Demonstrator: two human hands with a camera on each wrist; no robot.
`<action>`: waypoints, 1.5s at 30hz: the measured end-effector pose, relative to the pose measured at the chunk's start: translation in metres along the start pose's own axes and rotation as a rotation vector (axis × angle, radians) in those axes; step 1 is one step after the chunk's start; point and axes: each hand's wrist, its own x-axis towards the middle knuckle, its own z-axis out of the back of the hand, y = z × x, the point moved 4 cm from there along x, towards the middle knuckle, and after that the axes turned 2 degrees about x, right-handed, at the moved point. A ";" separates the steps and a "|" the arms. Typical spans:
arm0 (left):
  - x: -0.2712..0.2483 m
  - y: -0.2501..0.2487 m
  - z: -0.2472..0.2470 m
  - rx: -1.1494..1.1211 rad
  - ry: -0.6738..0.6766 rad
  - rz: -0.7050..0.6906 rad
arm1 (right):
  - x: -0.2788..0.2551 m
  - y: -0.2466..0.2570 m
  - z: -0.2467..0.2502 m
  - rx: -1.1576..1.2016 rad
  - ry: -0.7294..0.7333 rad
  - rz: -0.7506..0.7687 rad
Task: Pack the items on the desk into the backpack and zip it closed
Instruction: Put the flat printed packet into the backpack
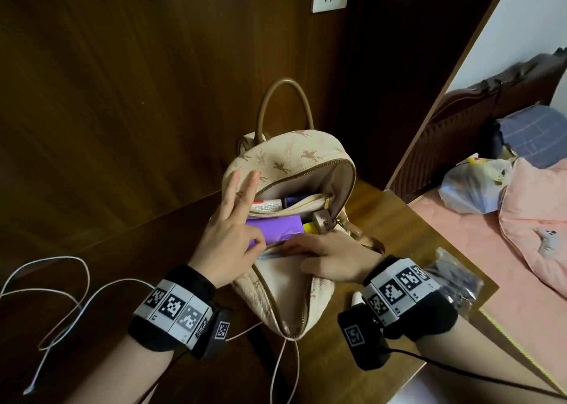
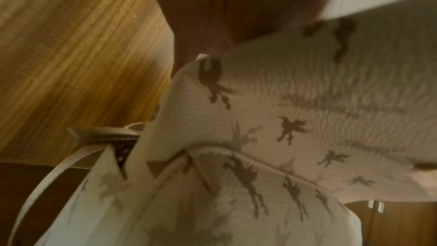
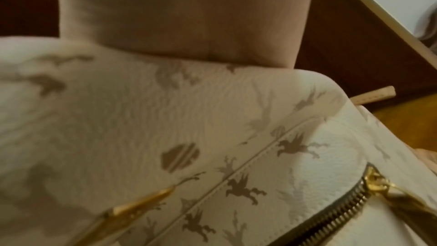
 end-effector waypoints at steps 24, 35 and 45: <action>-0.007 -0.006 -0.005 0.028 -0.017 -0.010 | 0.021 0.016 -0.023 -0.151 0.187 -0.133; -0.009 -0.005 -0.005 0.041 -0.030 -0.025 | 0.022 0.015 -0.025 -0.159 0.102 -0.045; -0.006 0.000 -0.005 0.032 -0.013 0.026 | 0.000 -0.011 0.001 0.092 -0.181 0.033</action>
